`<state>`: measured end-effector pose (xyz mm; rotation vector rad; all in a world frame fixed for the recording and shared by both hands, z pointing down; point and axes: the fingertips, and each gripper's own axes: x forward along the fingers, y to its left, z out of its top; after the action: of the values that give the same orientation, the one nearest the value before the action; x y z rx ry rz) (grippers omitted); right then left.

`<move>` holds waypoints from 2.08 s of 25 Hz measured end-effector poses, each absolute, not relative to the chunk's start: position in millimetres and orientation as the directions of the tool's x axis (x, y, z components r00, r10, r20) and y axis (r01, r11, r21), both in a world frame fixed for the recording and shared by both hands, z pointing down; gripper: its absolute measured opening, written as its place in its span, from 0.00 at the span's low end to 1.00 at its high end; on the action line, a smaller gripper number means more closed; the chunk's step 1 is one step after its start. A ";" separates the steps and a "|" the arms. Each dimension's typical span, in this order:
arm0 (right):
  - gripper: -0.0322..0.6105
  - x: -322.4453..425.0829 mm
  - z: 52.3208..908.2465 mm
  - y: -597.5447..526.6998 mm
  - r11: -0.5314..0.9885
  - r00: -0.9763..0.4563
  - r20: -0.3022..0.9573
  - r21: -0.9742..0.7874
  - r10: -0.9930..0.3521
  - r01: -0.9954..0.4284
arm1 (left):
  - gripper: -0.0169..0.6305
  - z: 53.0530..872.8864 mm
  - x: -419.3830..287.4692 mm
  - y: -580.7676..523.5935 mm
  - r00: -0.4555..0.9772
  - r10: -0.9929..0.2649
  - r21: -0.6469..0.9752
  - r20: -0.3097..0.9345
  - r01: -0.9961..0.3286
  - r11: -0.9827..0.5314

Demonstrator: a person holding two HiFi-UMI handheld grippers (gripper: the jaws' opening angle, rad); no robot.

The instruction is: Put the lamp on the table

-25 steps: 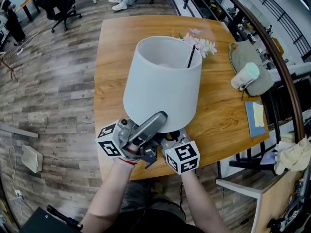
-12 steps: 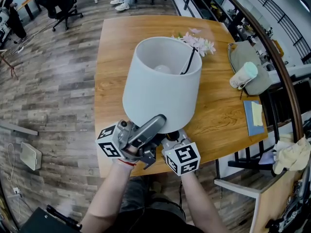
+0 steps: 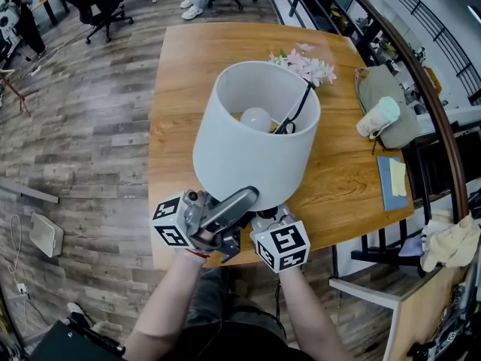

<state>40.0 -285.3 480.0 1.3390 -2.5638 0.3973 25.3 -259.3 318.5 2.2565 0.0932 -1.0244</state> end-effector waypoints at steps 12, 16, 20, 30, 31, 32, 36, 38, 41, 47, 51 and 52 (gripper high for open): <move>0.06 35.3 480.4 -271.8 0.572 -0.581 0.322 -0.133 -0.747 -0.809 | 0.08 327.5 23.4 -242.3 0.699 -0.207 0.535 -0.684 0.289 -0.794; 0.06 34.0 480.8 -269.3 0.576 -0.586 0.325 -0.135 -0.743 -0.806 | 0.08 330.2 22.4 -238.1 0.701 -0.210 0.536 -0.682 0.283 -0.795; 0.06 33.9 481.9 -266.2 0.582 -0.591 0.326 -0.134 -0.738 -0.802 | 0.09 332.6 20.7 -233.0 0.699 -0.211 0.531 -0.684 0.279 -0.800; 0.06 29.2 487.5 -259.8 0.598 -0.607 0.333 -0.141 -0.722 -0.789 | 0.10 338.7 18.7 -223.3 0.704 -0.211 0.531 -0.678 0.271 -0.803; 0.06 29.1 487.9 -259.6 0.600 -0.608 0.333 -0.141 -0.720 -0.788 | 0.10 339.4 18.9 -222.5 0.704 -0.212 0.531 -0.678 0.269 -0.804; 0.06 28.8 488.4 -259.5 0.602 -0.610 0.334 -0.142 -0.718 -0.786 | 0.11 340.2 18.9 -221.7 0.705 -0.213 0.531 -0.677 0.268 -0.804; 0.06 26.8 488.5 -258.9 0.610 -0.617 0.337 -0.142 -0.711 -0.780 | 0.11 342.1 18.2 -219.4 0.707 -0.216 0.534 -0.673 0.263 -0.803; 0.06 25.9 488.3 -258.2 0.614 -0.621 0.338 -0.143 -0.707 -0.777 | 0.12 342.4 18.0 -218.3 0.709 -0.219 0.535 -0.671 0.259 -0.804; 0.06 25.8 490.2 -257.5 0.616 -0.623 0.341 -0.145 -0.704 -0.774 | 0.12 343.6 18.7 -218.1 0.709 -0.224 0.537 -0.669 0.253 -0.805; 0.06 23.4 492.9 -254.5 0.621 -0.628 0.345 -0.145 -0.698 -0.770 | 0.13 345.1 16.9 -217.3 0.703 -0.239 0.542 -0.670 0.242 -0.805; 0.06 22.6 492.6 -254.1 0.626 -0.631 0.348 -0.143 -0.693 -0.767 | 0.14 344.6 16.0 -217.3 0.699 -0.247 0.543 -0.671 0.236 -0.806; 0.06 22.6 492.6 -254.0 0.627 -0.632 0.348 -0.143 -0.693 -0.766 | 0.14 344.3 16.0 -217.1 0.699 -0.247 0.542 -0.671 0.236 -0.807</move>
<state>22.6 -254.0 492.6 1.1868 -2.5910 0.4070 16.0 -217.1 344.3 2.2912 -0.0084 -1.0245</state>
